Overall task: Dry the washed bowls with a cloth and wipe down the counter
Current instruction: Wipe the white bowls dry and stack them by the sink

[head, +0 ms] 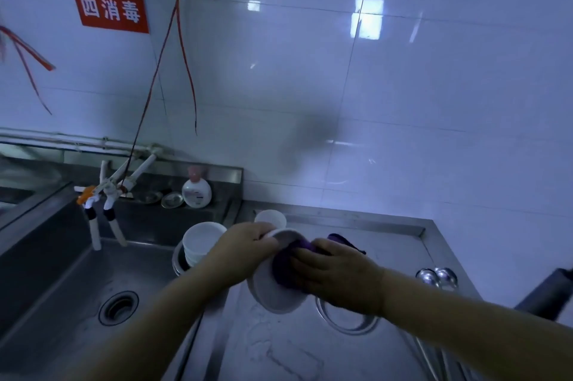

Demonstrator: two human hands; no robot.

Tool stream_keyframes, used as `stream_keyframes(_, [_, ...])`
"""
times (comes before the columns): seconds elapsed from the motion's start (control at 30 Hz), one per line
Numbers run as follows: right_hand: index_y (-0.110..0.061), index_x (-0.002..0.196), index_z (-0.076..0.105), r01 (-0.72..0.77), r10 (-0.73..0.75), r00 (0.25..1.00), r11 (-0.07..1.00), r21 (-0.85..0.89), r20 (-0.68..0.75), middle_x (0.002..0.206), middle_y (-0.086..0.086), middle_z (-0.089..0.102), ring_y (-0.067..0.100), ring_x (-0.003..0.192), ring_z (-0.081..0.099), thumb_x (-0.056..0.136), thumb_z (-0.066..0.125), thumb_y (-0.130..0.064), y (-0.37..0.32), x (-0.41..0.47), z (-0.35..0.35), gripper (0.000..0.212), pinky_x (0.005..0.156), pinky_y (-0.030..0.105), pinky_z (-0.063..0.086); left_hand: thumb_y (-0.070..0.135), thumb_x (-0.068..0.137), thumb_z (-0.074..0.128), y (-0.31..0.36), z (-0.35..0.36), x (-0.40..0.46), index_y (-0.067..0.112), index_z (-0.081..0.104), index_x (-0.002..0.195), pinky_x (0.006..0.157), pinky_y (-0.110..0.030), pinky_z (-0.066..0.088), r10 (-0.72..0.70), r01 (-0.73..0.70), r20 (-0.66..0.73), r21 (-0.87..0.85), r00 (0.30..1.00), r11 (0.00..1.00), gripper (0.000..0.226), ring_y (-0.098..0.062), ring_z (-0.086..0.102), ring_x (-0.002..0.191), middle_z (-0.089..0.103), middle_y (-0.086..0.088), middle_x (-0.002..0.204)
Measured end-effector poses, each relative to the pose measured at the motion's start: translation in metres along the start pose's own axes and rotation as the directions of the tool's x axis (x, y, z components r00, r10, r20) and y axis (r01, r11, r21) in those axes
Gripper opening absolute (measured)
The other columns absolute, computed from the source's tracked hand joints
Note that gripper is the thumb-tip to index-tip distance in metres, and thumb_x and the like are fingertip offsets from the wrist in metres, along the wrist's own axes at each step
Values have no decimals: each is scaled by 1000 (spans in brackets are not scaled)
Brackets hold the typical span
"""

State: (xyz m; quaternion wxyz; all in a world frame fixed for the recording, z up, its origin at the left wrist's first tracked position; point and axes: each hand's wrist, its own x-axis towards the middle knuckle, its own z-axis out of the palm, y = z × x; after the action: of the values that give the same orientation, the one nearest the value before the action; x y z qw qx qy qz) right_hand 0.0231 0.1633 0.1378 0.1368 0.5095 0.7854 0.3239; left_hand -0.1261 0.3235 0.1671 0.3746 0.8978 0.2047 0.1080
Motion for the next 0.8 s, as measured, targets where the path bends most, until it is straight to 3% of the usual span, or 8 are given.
stream_keyframes(0.07, [-32,119,61,117,-110,992,985,-128,63,128,-7,59,19,123,49,84,65,-27,10,-2,-1,36,95,33,44,31,82,52,10,-5,3,6,67,92,78,-43,49,-33,35,148,-17,988,999,31,-30,62,85,68,-15,90])
stream_keyframes(0.13, [-28,125,58,150,-146,989,963,-226,35,132,-4,56,20,128,44,86,52,-19,16,1,-1,40,99,34,39,29,70,52,16,-9,5,-2,64,88,90,-51,46,-77,122,265,-160,961,980,38,-38,61,92,65,-26,99])
stream_keyframes(0.2, [-22,132,53,81,-99,994,953,-292,-48,134,-1,54,19,129,40,89,38,-11,19,4,-3,46,102,34,36,22,66,54,17,-10,5,-3,63,86,95,-57,42,-115,218,313,-316,943,923,33,-45,58,97,60,-34,106])
stream_keyframes(0.27, [-17,134,50,10,-49,991,955,-297,-125,135,2,53,19,127,41,91,42,-12,18,6,-3,44,100,33,38,19,65,54,13,-7,4,-7,62,89,95,-58,41,-110,224,295,-387,949,895,36,-46,57,97,59,-35,103])
stream_keyframes(0.4, [-19,128,57,-162,129,966,978,-132,-224,134,-3,57,18,123,50,93,51,-16,4,6,-1,36,93,34,44,23,62,52,5,-4,7,-13,58,93,77,-46,44,-45,112,169,-411,985,905,48,-29,54,82,60,-33,94])
stream_keyframes(0.5, [-18,118,65,-338,328,903,941,11,-279,121,1,64,23,111,58,89,58,-16,-11,7,1,30,88,36,45,25,65,50,6,-3,5,13,70,85,62,-31,45,-21,5,-35,-397,999,918,31,-22,58,69,67,-18,81])
stream_keyframes(0.67, [-13,108,67,-621,674,719,733,278,-170,97,4,66,23,87,58,65,73,-20,-57,29,-8,44,70,34,48,30,65,47,11,11,-2,38,69,84,64,-37,53,-48,-77,-304,-385,952,920,29,-13,62,75,68,9,77])
stream_keyframes(0.8, [-15,111,68,-709,825,545,549,443,-150,91,-1,69,17,80,62,86,64,-26,-80,59,-28,28,66,29,49,27,68,47,12,24,-5,38,67,90,60,-30,51,-96,-110,-420,-440,902,891,32,-9,61,79,68,12,83])
